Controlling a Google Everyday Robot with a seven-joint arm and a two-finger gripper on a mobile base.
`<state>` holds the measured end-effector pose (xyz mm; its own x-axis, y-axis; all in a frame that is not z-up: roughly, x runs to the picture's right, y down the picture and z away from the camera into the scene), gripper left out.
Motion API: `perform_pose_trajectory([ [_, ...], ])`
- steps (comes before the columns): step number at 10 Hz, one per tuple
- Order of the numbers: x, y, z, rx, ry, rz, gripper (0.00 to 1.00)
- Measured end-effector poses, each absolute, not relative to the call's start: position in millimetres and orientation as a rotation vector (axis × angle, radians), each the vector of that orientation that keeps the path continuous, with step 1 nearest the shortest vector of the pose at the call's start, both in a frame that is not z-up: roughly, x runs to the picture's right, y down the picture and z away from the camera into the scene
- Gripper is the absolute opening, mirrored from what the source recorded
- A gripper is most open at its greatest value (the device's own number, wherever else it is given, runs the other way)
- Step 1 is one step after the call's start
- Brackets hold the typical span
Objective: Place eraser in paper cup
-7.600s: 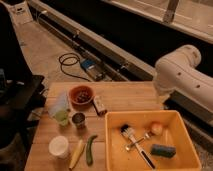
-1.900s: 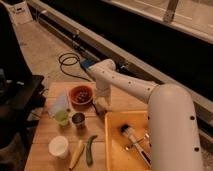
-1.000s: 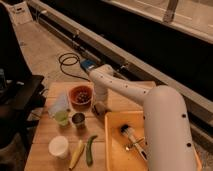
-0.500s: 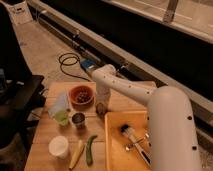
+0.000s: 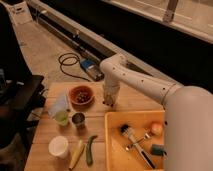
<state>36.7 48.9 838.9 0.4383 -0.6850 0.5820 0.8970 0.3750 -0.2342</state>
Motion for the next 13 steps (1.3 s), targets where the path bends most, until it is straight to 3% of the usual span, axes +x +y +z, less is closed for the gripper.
perform_pose_trajectory([
  [3,21,21,796,-0.516,-0.391,-1.054,0.00],
  [7,-44,18,756,-0.455,-0.430,-1.150,0.00],
  [13,-128,61,672,-0.455,-0.452,-1.175,0.00],
])
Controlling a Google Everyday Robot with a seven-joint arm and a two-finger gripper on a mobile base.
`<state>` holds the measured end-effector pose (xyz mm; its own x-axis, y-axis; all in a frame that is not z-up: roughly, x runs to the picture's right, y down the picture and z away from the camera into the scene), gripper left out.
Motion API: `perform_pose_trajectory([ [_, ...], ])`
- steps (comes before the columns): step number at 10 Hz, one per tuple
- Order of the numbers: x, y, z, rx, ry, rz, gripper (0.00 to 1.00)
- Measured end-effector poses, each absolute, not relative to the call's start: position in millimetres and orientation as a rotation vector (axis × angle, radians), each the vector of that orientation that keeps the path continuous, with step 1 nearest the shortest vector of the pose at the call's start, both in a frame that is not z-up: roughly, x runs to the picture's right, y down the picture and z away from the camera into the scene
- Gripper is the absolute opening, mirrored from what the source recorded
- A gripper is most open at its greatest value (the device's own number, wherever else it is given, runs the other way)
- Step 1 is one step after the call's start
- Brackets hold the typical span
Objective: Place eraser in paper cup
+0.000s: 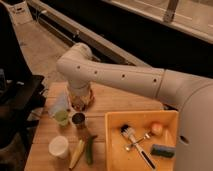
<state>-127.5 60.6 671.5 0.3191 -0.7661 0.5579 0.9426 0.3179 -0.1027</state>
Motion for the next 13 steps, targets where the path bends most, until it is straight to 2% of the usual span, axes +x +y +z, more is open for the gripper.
perform_pose_trajectory([
  [2,-138,72,658,-0.458,-0.454,-1.159,0.00],
  [11,-142,74,657,-0.460,-0.444,-1.189,0.00],
  [13,-155,94,644,-0.460,-0.463,-1.226,0.00],
])
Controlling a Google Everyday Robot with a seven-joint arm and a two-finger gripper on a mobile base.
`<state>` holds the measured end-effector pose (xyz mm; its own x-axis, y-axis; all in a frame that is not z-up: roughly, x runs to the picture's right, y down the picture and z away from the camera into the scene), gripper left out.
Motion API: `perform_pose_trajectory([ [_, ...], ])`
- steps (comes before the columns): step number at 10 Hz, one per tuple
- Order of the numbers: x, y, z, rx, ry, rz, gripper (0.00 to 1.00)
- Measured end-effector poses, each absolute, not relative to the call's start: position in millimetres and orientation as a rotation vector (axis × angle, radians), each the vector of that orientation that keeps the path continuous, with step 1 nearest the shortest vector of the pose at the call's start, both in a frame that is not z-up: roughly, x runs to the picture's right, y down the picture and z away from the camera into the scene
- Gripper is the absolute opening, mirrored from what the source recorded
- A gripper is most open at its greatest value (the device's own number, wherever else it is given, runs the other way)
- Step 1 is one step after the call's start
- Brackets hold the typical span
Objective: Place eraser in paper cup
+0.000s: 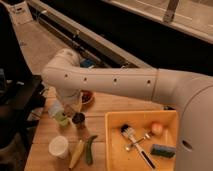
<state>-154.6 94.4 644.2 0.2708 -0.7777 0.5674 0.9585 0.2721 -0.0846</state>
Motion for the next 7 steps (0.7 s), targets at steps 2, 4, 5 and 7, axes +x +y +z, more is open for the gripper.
perform_pose_trajectory([
  [2,-164,117,631,-0.460,-0.490,-1.257,0.00],
  [4,-183,147,615,-0.449,-0.548,-1.307,0.00],
  [5,-190,155,612,-0.447,-0.577,-1.321,0.00],
  [7,-211,173,605,-0.464,-0.704,-1.378,0.00],
])
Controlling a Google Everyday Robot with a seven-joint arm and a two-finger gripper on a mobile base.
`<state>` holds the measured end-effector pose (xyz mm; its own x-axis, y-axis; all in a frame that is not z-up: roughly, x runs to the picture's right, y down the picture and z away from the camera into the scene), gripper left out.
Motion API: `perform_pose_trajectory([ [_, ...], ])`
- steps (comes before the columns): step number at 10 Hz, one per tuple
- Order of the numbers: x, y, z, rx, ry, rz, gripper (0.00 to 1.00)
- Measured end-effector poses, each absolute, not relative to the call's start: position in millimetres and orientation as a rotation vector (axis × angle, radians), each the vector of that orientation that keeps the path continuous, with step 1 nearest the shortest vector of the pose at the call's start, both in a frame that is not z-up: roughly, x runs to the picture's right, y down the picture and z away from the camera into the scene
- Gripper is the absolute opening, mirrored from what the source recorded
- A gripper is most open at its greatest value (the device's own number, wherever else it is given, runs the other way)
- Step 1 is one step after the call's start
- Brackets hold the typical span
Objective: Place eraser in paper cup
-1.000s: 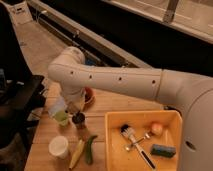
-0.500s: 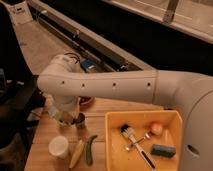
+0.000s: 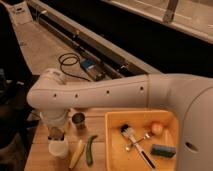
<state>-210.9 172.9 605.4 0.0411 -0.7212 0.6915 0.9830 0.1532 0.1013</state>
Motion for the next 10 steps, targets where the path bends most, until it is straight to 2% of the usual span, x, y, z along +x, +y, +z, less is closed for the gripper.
perform_pose_trajectory([
  [3,-219,180,602,-0.472,-0.769,-1.408,0.00],
  [10,-224,188,608,-0.513,-0.746,-1.475,0.00],
])
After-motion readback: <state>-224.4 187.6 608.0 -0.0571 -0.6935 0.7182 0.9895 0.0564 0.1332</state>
